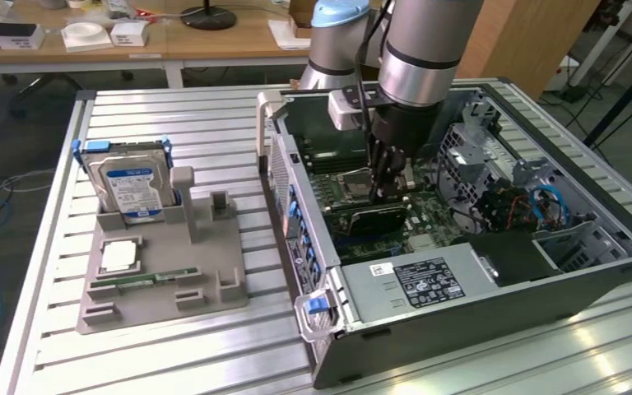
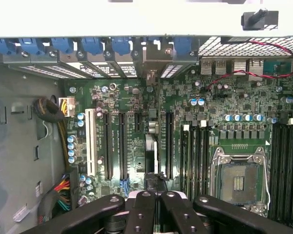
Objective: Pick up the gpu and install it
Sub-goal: 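Press down on the gpu until it lock into place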
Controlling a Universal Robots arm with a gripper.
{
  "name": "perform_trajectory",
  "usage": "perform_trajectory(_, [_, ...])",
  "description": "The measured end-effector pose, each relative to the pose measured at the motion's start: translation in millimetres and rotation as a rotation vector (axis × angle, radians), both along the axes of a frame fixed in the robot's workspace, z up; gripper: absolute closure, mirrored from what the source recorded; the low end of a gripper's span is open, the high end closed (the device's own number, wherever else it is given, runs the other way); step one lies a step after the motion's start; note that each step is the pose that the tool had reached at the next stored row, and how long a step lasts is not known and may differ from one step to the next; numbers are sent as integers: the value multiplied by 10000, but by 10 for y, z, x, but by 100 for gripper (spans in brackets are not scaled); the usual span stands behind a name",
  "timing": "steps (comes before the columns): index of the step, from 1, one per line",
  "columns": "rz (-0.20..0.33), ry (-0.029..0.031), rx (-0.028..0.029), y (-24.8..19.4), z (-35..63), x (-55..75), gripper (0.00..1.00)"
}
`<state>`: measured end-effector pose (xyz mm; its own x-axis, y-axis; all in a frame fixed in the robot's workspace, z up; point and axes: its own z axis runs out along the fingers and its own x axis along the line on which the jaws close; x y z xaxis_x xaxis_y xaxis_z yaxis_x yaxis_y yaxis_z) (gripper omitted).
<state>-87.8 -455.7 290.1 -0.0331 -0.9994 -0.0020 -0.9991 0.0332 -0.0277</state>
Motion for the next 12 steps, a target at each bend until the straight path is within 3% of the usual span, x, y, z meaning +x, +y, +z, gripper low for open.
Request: perform_trajectory(12, [-2,-10,0,3,-192,-105,89])
